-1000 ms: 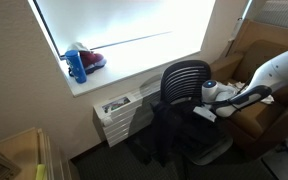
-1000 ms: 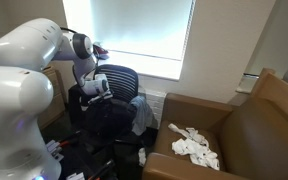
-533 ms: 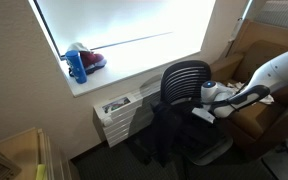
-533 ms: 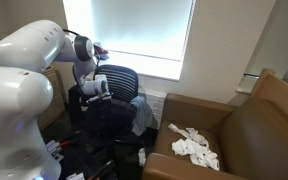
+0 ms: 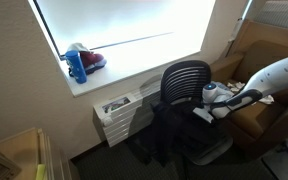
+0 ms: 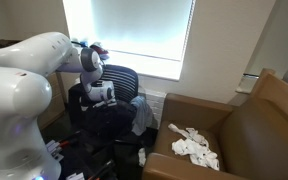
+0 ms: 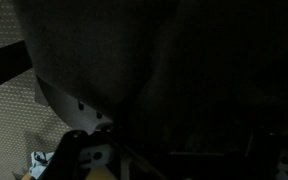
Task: Pick the black garment on the chair, put it on the sofa then move the black chair
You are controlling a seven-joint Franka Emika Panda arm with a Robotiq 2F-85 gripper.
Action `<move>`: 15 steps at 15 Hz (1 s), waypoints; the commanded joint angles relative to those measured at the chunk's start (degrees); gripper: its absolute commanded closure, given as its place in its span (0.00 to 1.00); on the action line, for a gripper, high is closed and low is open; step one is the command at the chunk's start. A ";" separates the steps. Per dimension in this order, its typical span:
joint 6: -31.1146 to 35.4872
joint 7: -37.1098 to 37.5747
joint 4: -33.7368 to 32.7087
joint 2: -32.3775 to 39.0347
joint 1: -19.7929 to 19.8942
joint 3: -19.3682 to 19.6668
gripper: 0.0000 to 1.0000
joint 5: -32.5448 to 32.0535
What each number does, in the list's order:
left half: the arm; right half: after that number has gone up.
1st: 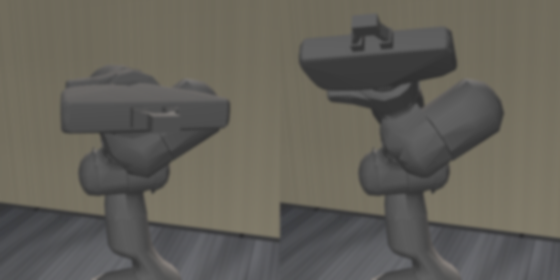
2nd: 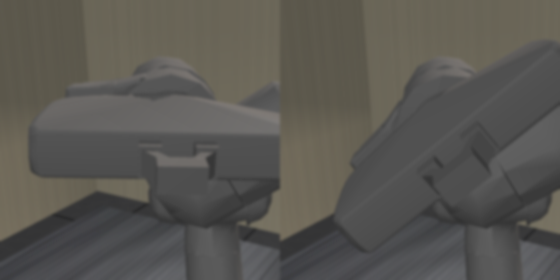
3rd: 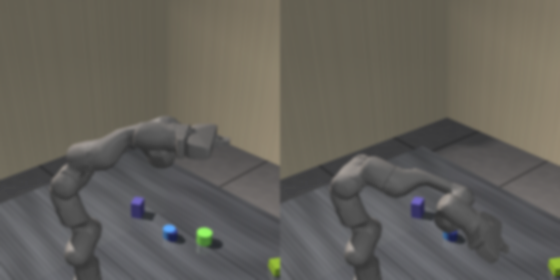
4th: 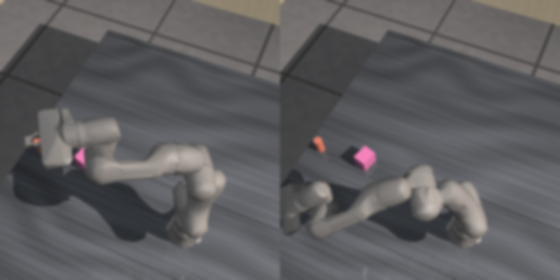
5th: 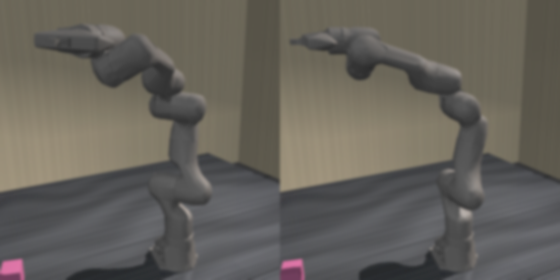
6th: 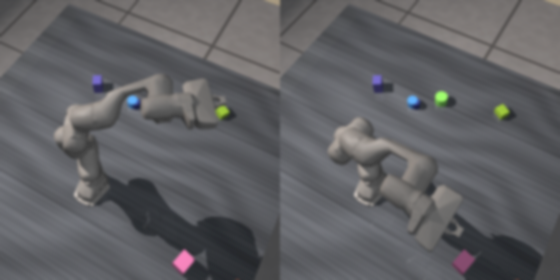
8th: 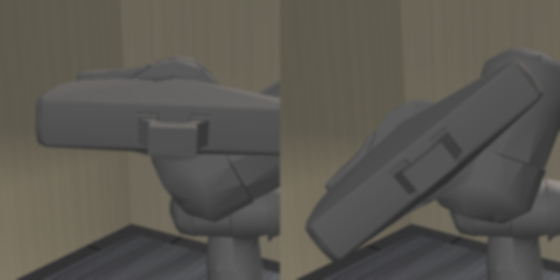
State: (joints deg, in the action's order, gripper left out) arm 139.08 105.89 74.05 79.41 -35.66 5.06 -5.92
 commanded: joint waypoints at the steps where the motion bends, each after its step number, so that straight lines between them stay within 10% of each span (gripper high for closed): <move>1: -0.13 -0.59 -1.19 0.75 0.00 -0.15 0.00 -0.36; 2: -0.28 -1.38 -1.14 0.55 0.42 -0.79 0.25 -0.08; 15: -0.40 -3.85 -0.24 -0.69 1.13 -1.01 1.00 0.25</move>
State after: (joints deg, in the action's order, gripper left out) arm 139.05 104.10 72.82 79.86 -35.75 5.02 -5.90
